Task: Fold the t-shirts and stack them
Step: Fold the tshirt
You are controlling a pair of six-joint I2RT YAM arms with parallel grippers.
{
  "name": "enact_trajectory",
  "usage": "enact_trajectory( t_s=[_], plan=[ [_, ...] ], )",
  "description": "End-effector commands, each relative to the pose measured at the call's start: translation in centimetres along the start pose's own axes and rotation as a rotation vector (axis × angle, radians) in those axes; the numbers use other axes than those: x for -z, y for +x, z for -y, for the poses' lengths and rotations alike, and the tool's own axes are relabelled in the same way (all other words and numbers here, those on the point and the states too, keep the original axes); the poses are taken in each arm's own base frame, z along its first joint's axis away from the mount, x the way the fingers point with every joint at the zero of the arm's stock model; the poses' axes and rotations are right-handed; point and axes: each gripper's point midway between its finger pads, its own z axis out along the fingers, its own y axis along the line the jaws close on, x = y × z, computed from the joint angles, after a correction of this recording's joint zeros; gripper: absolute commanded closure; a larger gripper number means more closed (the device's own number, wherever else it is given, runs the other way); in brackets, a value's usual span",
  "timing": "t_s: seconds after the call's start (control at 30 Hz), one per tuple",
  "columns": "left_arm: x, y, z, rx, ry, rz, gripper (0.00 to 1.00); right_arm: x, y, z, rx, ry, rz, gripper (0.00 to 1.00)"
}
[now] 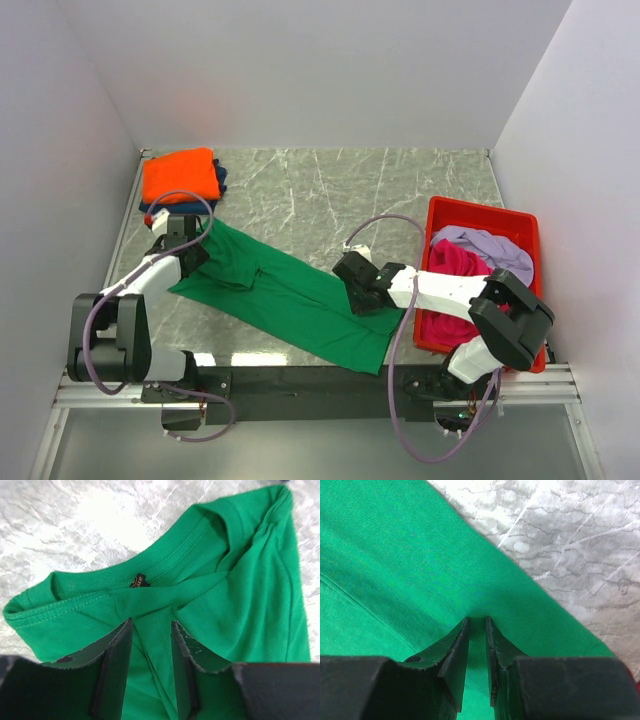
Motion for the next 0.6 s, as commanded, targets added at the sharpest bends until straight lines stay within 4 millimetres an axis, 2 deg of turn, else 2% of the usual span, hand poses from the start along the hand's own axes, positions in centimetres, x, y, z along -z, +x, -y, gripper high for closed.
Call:
enact_trajectory(
  t_s=[0.0, 0.57],
  plan=[
    [-0.2, 0.0, 0.5, 0.006, 0.019, -0.016, 0.59, -0.1, 1.6, 0.7, 0.014, 0.015, -0.037, 0.73],
    [-0.9, 1.0, 1.2, -0.015, 0.035, -0.073, 0.62, -0.1, 1.6, 0.6, 0.016, 0.012, -0.036, 0.73]
  ],
)
